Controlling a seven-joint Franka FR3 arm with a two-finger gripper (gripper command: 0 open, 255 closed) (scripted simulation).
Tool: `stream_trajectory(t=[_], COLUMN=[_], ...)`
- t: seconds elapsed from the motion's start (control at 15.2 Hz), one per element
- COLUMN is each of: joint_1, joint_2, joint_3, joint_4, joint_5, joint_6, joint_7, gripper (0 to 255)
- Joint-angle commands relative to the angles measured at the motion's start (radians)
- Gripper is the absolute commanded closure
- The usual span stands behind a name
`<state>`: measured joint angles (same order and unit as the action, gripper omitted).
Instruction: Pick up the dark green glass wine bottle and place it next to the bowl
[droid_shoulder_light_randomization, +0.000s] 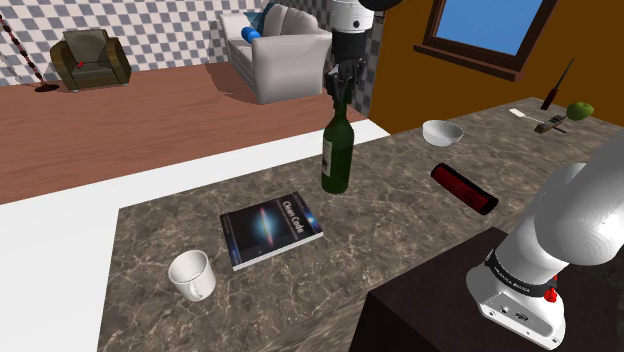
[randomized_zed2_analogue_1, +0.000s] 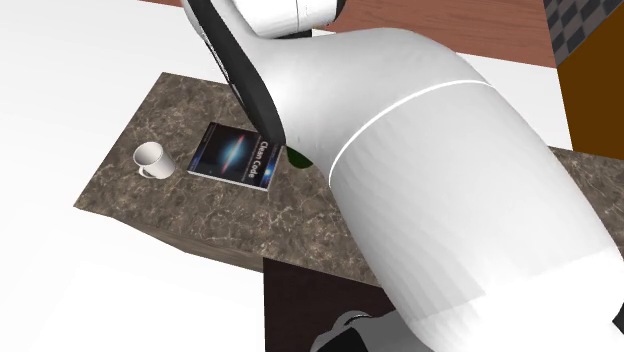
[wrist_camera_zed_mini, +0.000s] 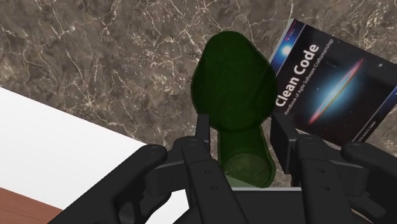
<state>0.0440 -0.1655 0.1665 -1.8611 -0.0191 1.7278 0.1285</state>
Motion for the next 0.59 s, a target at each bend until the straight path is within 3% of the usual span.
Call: stream_trajectory(t=[0.0, 0.46, 0.53], joint_1=[-0.001, -0.001, -0.010], joint_2=[0.003, 0.021, -0.004], joint_3=[-0.001, 0.000, -0.013], joint_4=[0.029, 0.141, 0.114], joint_5=[-0.001, -0.003, -0.001], joint_6=[-0.026, -0.120, -0.117], joint_7=[-0.002, -0.003, -0.026], gripper=[255, 255, 255])
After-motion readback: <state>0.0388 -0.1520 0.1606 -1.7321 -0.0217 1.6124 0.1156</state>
